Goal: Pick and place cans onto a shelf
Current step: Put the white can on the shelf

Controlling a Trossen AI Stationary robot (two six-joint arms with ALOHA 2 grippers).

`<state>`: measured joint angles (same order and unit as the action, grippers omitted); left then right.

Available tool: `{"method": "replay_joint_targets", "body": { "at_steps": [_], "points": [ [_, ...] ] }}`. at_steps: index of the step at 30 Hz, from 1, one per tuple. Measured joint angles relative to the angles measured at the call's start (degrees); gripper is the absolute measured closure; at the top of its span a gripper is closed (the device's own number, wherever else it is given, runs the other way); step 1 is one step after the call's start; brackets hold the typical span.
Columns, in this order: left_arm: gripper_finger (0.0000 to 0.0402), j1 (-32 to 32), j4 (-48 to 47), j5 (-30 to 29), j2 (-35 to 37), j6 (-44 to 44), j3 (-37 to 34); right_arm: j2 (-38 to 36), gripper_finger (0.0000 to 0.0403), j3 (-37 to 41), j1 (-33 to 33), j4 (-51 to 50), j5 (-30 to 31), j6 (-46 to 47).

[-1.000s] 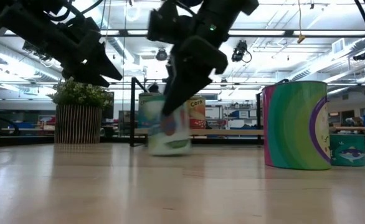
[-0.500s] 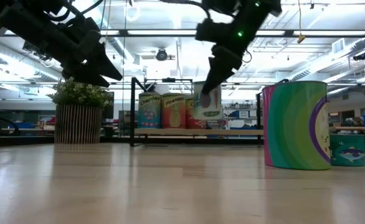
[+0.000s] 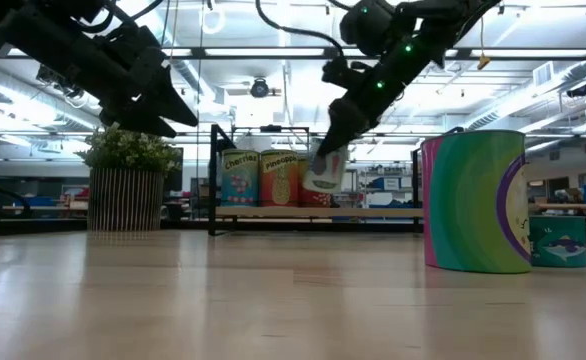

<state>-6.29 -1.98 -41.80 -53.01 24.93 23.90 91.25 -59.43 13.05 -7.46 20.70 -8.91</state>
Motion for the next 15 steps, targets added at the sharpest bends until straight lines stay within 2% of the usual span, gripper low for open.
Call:
{"method": "replay_joint_targets", "body": {
  "at_steps": [9,15],
  "points": [
    [0.0005,-0.03,-0.47,0.02,-0.01,-0.02,0.00,0.58,0.0091,-0.03,0.65,2.37,3.70,-1.24],
    [0.0005,-0.05,-0.63,0.02,0.00,0.00,0.00,0.58,0.0091,-0.03,1.02,3.12,3.97,-1.59]
  ]
}}
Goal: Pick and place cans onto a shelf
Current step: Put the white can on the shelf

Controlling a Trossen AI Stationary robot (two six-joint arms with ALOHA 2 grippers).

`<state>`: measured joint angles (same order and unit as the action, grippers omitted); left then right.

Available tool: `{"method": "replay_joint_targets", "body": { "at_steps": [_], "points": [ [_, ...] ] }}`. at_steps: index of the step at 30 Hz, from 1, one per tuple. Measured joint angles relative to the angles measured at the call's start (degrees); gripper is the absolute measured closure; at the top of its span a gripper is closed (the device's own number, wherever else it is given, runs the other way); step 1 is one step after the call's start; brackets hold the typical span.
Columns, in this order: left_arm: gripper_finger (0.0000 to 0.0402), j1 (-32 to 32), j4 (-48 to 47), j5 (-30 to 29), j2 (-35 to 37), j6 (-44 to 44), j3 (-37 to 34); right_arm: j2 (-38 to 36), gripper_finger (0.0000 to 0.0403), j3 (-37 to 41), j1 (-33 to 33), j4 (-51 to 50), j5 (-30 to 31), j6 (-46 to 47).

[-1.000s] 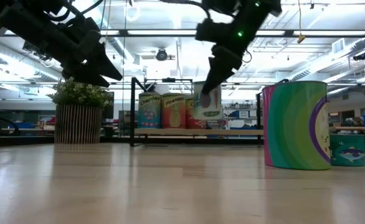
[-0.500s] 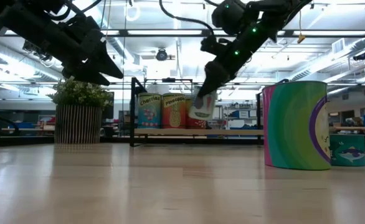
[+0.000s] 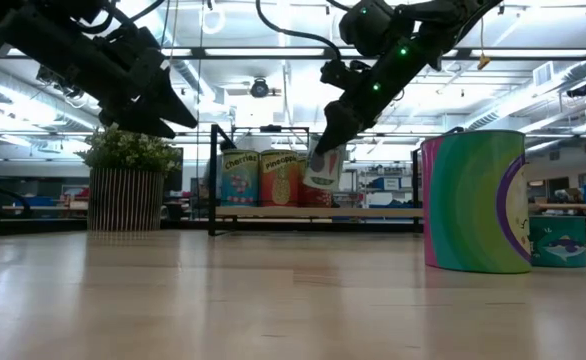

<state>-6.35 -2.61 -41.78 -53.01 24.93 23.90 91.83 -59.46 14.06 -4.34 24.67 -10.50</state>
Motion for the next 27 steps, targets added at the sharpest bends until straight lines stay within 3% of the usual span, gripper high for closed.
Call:
{"method": "replay_joint_targets", "body": {
  "at_steps": [22,27],
  "points": [
    [0.0005,0.00,-0.22,0.02,0.00,0.00,0.00,-0.04,0.0091,0.00,-0.04,-1.05,5.26,0.37],
    [0.0005,0.00,-0.21,0.02,-0.02,0.00,0.00,-0.07,0.0091,0.00,-0.57,-1.29,1.01,2.03]
  ]
}}
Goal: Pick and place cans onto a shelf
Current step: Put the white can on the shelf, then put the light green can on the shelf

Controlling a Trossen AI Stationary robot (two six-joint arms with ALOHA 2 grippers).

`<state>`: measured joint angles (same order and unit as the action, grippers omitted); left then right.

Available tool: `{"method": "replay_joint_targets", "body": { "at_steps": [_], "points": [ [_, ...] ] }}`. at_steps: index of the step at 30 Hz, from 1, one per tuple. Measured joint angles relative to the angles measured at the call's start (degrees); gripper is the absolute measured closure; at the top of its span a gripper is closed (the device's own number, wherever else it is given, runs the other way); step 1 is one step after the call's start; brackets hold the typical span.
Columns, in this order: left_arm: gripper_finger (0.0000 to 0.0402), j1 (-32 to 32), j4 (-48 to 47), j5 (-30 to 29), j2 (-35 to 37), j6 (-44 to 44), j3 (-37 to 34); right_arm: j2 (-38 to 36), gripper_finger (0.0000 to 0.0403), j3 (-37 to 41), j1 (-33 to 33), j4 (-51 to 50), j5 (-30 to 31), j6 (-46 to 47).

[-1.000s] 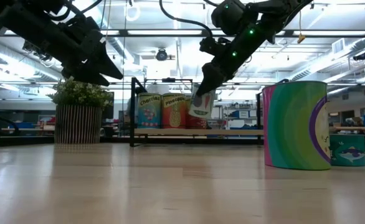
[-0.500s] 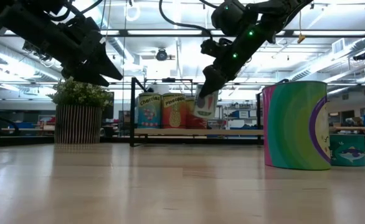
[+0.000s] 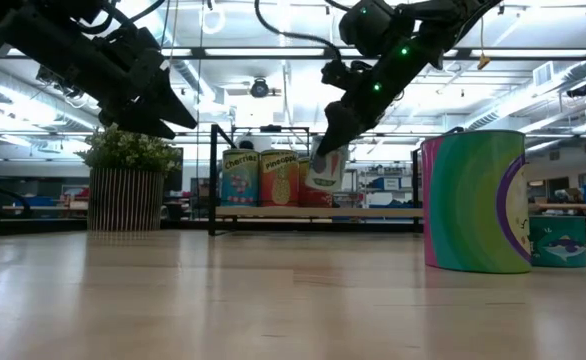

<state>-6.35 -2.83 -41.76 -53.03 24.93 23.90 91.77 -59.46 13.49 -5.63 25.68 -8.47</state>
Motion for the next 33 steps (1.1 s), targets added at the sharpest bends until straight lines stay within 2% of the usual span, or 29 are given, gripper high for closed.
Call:
{"method": "replay_joint_targets", "body": {
  "at_steps": [3,11,16,26,33],
  "points": [
    [0.0005,0.00,0.02,0.00,0.00,0.00,0.00,0.86,0.0091,-0.11,-0.46,0.02,-3.02,1.38],
    [0.0005,0.00,0.09,0.00,0.02,0.37,0.00,4.40,0.0091,-0.09,-0.36,1.13,-1.38,1.93],
    [0.0005,0.00,0.02,0.02,0.02,0.31,0.00,4.59,0.0088,-0.09,-0.07,2.43,-2.66,0.81],
    [0.0005,0.00,-0.01,0.02,0.00,0.35,0.00,4.59,0.0028,-0.09,1.06,2.49,-3.00,-0.57],
    [0.0005,0.00,0.00,0.02,-0.01,0.35,0.00,4.61,0.0019,-1.98,0.82,-0.43,-1.20,-1.69]
  ]
}}
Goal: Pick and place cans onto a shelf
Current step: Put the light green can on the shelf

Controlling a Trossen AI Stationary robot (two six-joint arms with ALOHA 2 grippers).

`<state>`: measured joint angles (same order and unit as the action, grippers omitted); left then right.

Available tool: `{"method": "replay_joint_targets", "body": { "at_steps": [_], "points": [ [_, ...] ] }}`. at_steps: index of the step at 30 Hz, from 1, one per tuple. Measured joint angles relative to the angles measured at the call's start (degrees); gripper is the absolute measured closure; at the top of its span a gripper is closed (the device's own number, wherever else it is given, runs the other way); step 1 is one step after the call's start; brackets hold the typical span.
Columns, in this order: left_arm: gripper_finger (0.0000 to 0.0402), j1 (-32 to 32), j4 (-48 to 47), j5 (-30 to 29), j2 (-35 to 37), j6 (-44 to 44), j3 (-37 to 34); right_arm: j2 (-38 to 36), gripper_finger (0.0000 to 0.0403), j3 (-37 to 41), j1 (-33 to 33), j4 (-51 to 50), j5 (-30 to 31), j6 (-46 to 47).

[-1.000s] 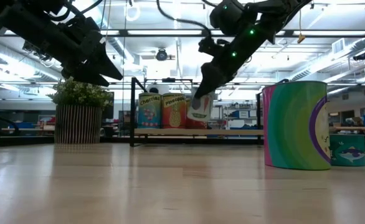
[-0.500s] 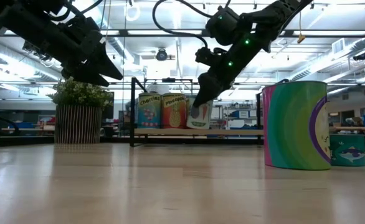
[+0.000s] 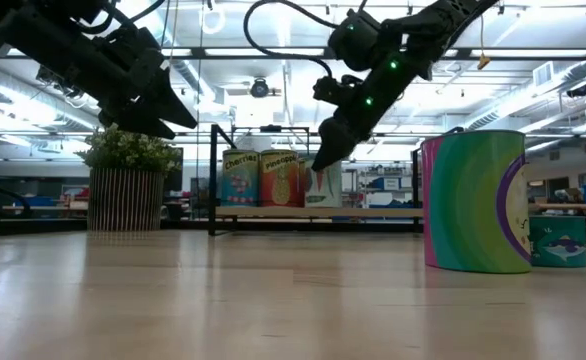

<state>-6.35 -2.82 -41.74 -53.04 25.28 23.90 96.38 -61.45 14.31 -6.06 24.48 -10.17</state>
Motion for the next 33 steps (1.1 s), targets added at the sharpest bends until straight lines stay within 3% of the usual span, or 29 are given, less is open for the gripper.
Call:
{"method": "replay_joint_targets", "body": {
  "at_steps": [14,16,22,33],
  "points": [
    [0.0005,-0.02,-0.03,0.17,0.02,0.00,0.00,-0.60,0.0025,-8.82,-8.59,-17.01,3.27,1.46],
    [0.0005,0.00,-0.03,0.80,0.01,0.00,0.00,-1.52,0.0027,-8.84,-11.17,-20.36,0.16,1.61],
    [0.0005,0.00,0.01,1.05,-0.20,0.04,-0.02,-3.19,0.0027,-8.88,-18.22,-23.10,-19.74,10.48],
    [0.0005,0.00,-0.01,1.05,-0.22,1.14,-0.02,-2.71,0.0027,-8.89,-32.33,-22.87,-19.03,18.56]
  ]
}}
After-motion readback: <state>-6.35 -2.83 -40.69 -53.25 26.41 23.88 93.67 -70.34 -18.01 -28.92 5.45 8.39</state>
